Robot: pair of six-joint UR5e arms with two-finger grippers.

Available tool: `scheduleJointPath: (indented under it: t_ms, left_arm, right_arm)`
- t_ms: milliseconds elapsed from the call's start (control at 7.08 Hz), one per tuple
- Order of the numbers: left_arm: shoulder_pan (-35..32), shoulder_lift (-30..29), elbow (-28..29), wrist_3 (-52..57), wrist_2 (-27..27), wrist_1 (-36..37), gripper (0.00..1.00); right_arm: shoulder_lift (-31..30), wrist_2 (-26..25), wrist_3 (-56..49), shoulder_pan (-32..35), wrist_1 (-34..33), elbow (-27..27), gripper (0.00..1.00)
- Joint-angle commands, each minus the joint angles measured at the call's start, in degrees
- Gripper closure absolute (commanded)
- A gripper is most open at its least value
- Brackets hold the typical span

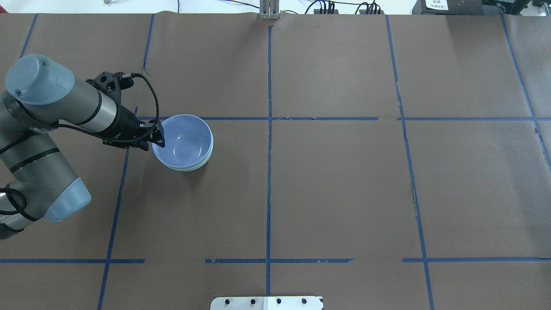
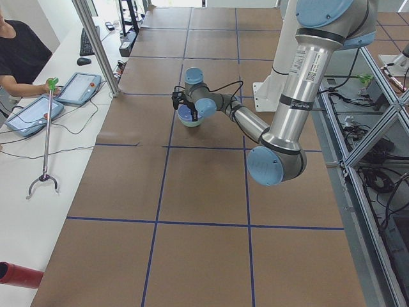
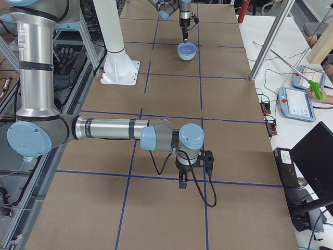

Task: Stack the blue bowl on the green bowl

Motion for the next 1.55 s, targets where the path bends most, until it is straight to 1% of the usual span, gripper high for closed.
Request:
scheduleJointPath:
  t_ms: [0, 282, 424, 565, 706, 847, 988, 1129, 1271, 1412]
  left_arm:
    - [-0.13, 0.38, 0.19, 0.31, 0.03, -1.34, 0.00]
    - [-2.31, 0.20, -2.17, 0.49, 0.03, -0.81, 0.00]
    - [-5.63, 0.29, -3.67, 6.32, -0.32, -0.46, 0.00]
    - [-9.58, 0.72, -3.94, 16.38, -0.50, 1.72, 0.00]
    - [-11.62, 2.12, -4.82, 21.71, -0.59, 3.04, 0.00]
    - [-14.34, 3.96, -5.87, 24.98, -0.67, 3.93, 0.00]
    - [-19.07, 7.20, -5.97, 33.89, -0.94, 4.28, 0.00]
    - [-24.34, 10.45, -5.53, 45.72, -5.29, 5.51, 0.00]
    - [-28.56, 12.75, -4.22, 51.15, -7.59, 9.17, 0.00]
    - [-31.48, 14.77, -2.82, 52.51, -7.44, 10.43, 0.00]
  right_arm:
    - [0.00, 0.00, 0.00, -0.05, 0.00, 0.00, 0.00]
    - [0.00, 0.00, 0.00, -0.05, 0.00, 0.00, 0.00]
    - [0.00, 0.00, 0.00, 0.04, 0.00, 0.00, 0.00]
    - [0.00, 0.00, 0.00, 0.04, 0.00, 0.00, 0.00]
    - [0.00, 0.00, 0.00, 0.04, 0.00, 0.00, 0.00]
    - [0.00, 0.00, 0.00, -0.05, 0.00, 0.00, 0.00]
    - [0.00, 0.00, 0.00, 0.04, 0.00, 0.00, 0.00]
    - [0.00, 0.00, 0.00, -0.05, 0.00, 0.00, 0.00]
    - [0.00, 0.00, 0.00, -0.05, 0.00, 0.00, 0.00]
    - [0.00, 0.00, 0.00, 0.04, 0.00, 0.00, 0.00]
